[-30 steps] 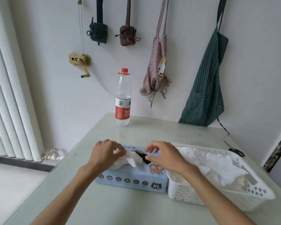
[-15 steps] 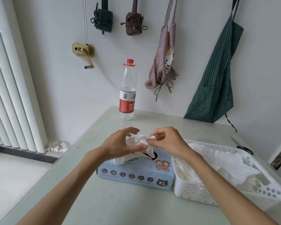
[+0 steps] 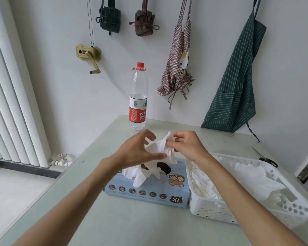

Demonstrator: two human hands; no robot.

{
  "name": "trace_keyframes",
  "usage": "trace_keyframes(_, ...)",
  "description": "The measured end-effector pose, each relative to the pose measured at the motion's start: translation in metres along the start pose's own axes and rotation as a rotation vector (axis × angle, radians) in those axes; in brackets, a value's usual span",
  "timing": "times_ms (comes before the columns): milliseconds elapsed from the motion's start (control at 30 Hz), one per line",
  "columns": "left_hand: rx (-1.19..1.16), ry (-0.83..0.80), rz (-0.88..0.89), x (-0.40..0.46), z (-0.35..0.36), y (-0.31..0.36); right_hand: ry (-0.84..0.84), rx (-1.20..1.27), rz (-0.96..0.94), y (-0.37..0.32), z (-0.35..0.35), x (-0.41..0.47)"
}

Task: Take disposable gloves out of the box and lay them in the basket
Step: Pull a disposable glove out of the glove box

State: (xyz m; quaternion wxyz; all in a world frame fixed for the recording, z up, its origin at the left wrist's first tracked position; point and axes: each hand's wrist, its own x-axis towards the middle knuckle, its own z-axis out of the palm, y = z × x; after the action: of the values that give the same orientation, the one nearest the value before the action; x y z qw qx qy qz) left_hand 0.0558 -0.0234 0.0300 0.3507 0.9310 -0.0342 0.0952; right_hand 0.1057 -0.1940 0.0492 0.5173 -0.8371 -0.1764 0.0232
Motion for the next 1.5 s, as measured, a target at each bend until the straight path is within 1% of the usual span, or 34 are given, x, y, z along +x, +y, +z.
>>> trace_keyframes(67, 0.217, 0.169, 0.017, 0.000, 0.014, 0.005, 0.055, -0.085, -0.056, -0.007, 0.000, -0.001)
trace_keyframes(100, 0.258, 0.243, 0.019, 0.000, 0.017, 0.004, 0.075, -0.127, -0.087, -0.012, -0.002, -0.002)
trace_keyframes(167, 0.209, 0.343, 0.005, 0.000, 0.015, 0.002, 0.073, -0.172, -0.134, -0.019, -0.012, -0.005)
trace_keyframes(233, 0.132, 0.374, 0.023, 0.000, 0.006, 0.001, 0.043, -0.172, -0.114, -0.022, -0.027, -0.007)
trace_keyframes(333, 0.091, 0.330, 0.126, 0.000, -0.014, 0.008, 0.037, -0.213, -0.021, -0.023, -0.046, -0.007)
trace_keyframes(400, 0.087, 0.264, 0.191, 0.002, -0.027, 0.014, -0.031, -0.175, 0.043, -0.026, -0.059, -0.007)
trace_keyframes(500, 0.048, 0.163, 0.183, 0.007, -0.039, 0.020, -0.232, -0.028, 0.134, -0.032, -0.077, -0.011)
trace_keyframes(567, 0.004, 0.082, 0.155, 0.010, -0.041, 0.025, -0.254, 0.034, 0.134, -0.033, -0.089, -0.014)
trace_keyframes(667, -0.143, -0.027, 0.133, 0.007, -0.040, 0.038, -0.152, 0.058, 0.060, -0.034, -0.102, -0.017)
trace_keyframes(800, -0.380, -0.041, 0.098, 0.005, -0.033, 0.059, 0.036, 0.202, -0.070, -0.039, -0.108, -0.026)
trace_keyframes(867, -0.481, -0.060, 0.057, 0.006, -0.024, 0.073, 0.174, 0.162, -0.135, -0.043, -0.110, -0.029)
trace_keyframes(967, -0.463, -0.123, 0.075, 0.012, -0.006, 0.095, 0.330, 0.080, -0.224, -0.048, -0.118, -0.032)
trace_keyframes(1067, -0.484, -0.139, 0.104, 0.017, 0.011, 0.108, 0.391, 0.005, -0.265, -0.049, -0.131, -0.035)
trace_keyframes(1233, -0.510, -0.104, 0.139, 0.023, 0.019, 0.115, 0.514, -0.136, -0.296, -0.042, -0.157, -0.051)
trace_keyframes(1333, -0.535, -0.061, 0.166, 0.022, 0.021, 0.117, 0.583, -0.232, -0.323, -0.032, -0.161, -0.059)
trace_keyframes(1433, -0.554, 0.046, 0.198, 0.019, 0.019, 0.117, 0.631, -0.198, -0.395, -0.031, -0.151, -0.063)
trace_keyframes(1500, -0.526, 0.171, 0.241, 0.016, 0.012, 0.117, 0.640, -0.133, -0.455, -0.038, -0.141, -0.065)
